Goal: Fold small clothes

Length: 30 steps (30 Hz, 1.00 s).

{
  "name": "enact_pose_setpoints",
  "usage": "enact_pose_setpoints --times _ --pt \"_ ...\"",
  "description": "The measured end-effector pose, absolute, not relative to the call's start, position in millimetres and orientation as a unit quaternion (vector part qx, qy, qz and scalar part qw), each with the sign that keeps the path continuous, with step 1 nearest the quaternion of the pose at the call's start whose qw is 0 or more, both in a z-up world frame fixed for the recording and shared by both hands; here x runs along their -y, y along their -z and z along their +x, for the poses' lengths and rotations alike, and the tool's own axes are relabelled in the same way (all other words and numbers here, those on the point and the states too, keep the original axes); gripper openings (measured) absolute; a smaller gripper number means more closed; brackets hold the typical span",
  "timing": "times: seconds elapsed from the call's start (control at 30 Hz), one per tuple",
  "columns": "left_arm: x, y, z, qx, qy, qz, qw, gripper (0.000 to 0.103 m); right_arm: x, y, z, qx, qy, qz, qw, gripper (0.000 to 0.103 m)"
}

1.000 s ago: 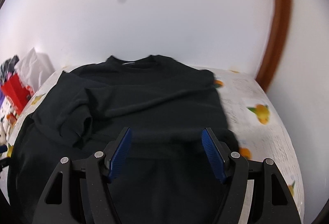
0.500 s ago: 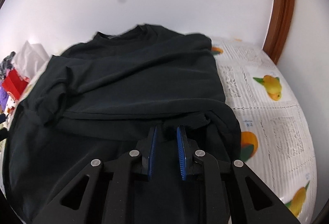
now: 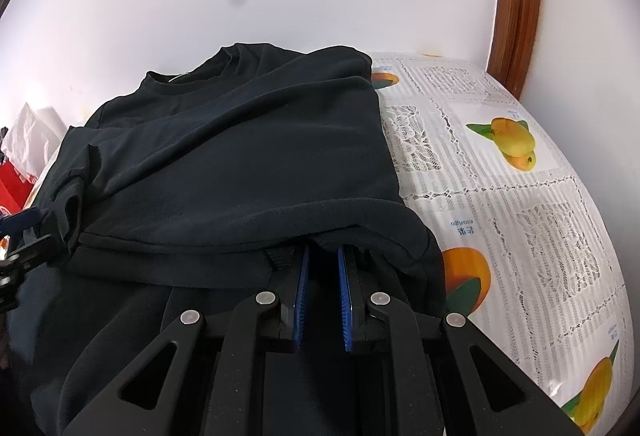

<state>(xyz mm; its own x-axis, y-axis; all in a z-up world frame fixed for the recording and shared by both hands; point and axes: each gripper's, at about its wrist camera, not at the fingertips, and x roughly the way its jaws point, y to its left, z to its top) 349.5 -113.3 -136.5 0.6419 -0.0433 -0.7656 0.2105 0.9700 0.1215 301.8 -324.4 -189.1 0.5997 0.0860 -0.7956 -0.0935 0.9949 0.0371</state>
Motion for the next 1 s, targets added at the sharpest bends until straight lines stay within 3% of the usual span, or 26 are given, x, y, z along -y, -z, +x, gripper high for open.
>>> enact_pose_setpoints --times 0.23,0.27,0.4,0.47,1.0 --pt "128.7 153.6 356.1 -0.406 0.055 0.146 0.901 0.069 323.0 190.1 300.8 -0.442 -0.049 -0.007 0.896 0.012" --pt "127.8 152.9 356.3 -0.404 0.052 0.144 0.902 0.055 322.6 189.8 299.9 -0.441 -0.048 -0.008 0.896 0.012" --pt "121.4 148.6 356.6 -0.402 0.052 0.151 0.902 0.033 322.2 189.3 299.0 -0.44 -0.048 -0.008 0.897 0.012" --pt "113.9 140.3 352.9 -0.404 0.074 0.126 0.903 0.012 323.7 189.4 298.8 -0.439 -0.049 -0.005 0.897 0.012" --pt "-57.7 72.6 348.3 -0.35 0.006 -0.015 0.937 0.008 310.2 187.2 296.8 -0.435 -0.026 -0.054 0.898 0.012"
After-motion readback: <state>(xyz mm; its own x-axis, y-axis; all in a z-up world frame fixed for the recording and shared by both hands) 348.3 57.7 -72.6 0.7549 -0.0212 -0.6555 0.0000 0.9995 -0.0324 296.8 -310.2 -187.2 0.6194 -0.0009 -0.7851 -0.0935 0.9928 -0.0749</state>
